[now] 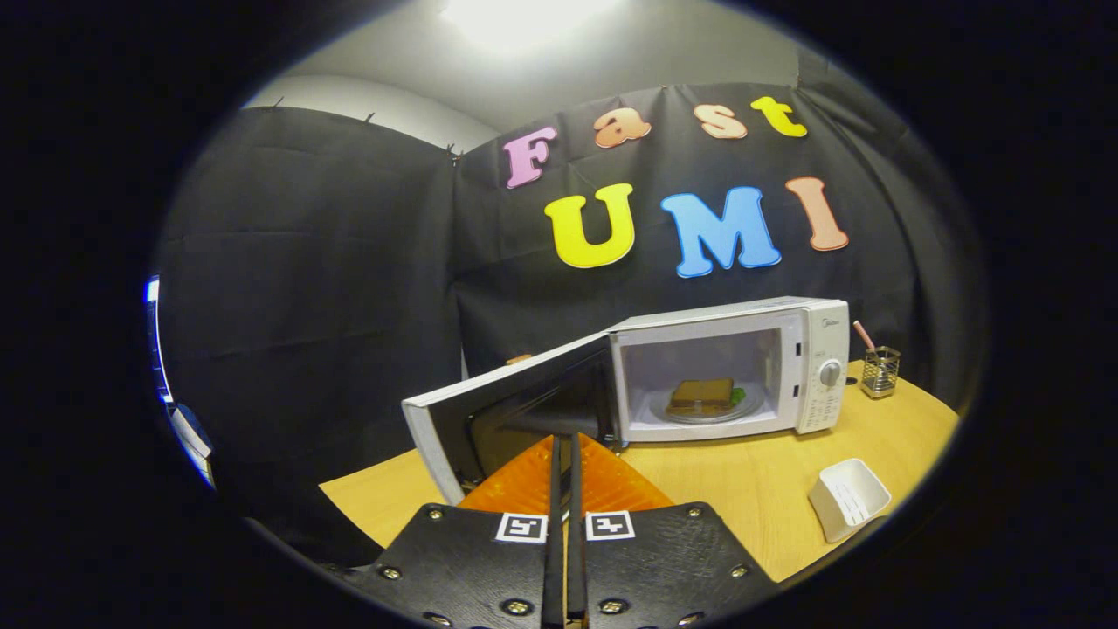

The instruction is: Open the microwave, put the food inside, and close the microwave door.

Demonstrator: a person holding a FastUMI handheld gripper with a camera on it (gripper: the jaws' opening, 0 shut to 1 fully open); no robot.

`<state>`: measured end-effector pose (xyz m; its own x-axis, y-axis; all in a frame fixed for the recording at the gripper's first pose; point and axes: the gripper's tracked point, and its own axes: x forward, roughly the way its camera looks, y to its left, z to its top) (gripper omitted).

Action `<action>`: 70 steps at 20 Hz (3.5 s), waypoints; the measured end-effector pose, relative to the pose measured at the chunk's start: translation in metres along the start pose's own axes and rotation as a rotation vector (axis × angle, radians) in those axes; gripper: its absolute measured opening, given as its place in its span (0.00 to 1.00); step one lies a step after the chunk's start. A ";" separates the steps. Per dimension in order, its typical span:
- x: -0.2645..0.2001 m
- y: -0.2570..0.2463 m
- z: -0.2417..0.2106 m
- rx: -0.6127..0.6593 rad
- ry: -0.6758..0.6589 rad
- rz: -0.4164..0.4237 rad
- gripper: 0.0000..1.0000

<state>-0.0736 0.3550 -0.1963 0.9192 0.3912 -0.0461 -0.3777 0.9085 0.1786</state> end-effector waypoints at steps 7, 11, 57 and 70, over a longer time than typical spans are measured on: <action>0.004 0.087 -0.002 0.034 -0.002 0.193 0.02; 0.021 0.118 -0.012 0.046 0.028 0.270 0.02; 0.045 -0.256 0.050 -0.053 -0.095 -0.432 0.01; 0.116 -0.330 0.064 0.002 -0.042 -0.446 0.01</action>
<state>0.1643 0.0915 -0.1979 0.9958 -0.0451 -0.0796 0.0569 0.9867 0.1524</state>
